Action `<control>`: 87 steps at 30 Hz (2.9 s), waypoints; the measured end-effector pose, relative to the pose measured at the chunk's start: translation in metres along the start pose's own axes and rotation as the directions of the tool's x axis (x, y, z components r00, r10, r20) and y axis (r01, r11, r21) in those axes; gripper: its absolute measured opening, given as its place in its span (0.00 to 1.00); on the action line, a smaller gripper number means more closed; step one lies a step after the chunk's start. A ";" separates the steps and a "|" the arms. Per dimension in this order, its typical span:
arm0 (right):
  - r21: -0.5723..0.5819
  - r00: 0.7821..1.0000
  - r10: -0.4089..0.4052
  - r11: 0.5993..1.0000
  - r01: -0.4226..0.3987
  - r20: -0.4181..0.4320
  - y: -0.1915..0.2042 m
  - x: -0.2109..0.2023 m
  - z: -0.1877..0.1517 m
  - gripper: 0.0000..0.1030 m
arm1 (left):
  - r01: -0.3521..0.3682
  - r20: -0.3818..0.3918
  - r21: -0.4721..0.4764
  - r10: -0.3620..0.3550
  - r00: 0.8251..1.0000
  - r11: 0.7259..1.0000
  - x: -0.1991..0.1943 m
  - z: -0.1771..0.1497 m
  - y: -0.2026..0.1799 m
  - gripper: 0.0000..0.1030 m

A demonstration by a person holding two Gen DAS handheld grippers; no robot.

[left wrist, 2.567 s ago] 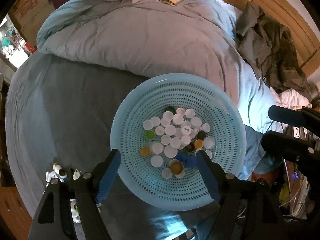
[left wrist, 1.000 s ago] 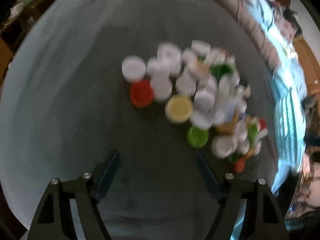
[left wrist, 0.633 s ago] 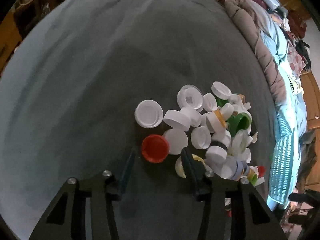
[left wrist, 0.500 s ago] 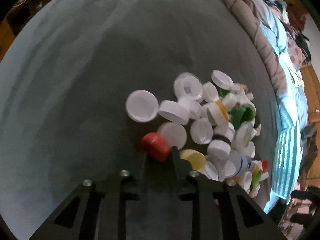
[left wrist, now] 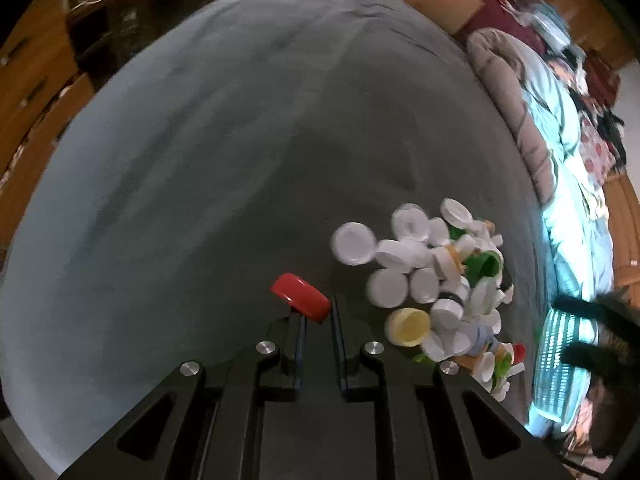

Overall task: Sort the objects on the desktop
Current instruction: 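Grasp a red cap with the left gripper while the right gripper grasps a white cap, then carry the red and white caps over the blue basket and release them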

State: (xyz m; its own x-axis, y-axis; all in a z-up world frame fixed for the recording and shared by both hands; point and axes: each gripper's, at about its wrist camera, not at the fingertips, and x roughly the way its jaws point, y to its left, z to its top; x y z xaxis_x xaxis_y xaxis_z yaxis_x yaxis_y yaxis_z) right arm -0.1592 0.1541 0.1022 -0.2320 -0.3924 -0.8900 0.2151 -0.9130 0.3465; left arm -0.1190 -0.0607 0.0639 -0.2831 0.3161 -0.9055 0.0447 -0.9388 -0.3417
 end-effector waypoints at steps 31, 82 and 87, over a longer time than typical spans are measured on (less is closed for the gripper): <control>-0.311 0.997 -0.071 0.949 0.056 -0.037 0.071 0.078 0.068 0.26 | -0.334 0.087 0.123 0.325 0.942 0.935 -0.042 0.029 0.006 0.11; 0.436 0.798 -0.410 0.876 0.209 0.441 -0.188 -0.422 -0.215 0.26 | -0.166 0.206 0.732 0.017 0.978 0.660 -0.131 -0.039 -0.563 0.11; 0.475 0.800 -0.425 0.856 0.204 0.423 -0.207 -0.437 -0.244 0.26 | -0.116 0.154 0.780 -0.008 0.988 0.615 -0.118 -0.068 -0.611 0.11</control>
State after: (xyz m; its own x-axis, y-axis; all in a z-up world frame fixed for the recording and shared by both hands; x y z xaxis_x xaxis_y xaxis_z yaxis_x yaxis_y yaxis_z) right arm 0.1288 0.5420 0.3469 -0.6788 0.0274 -0.7338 -0.3134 -0.9145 0.2558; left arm -0.0475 0.4853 0.3621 -0.4273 0.2988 -0.8533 -0.6871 -0.7208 0.0916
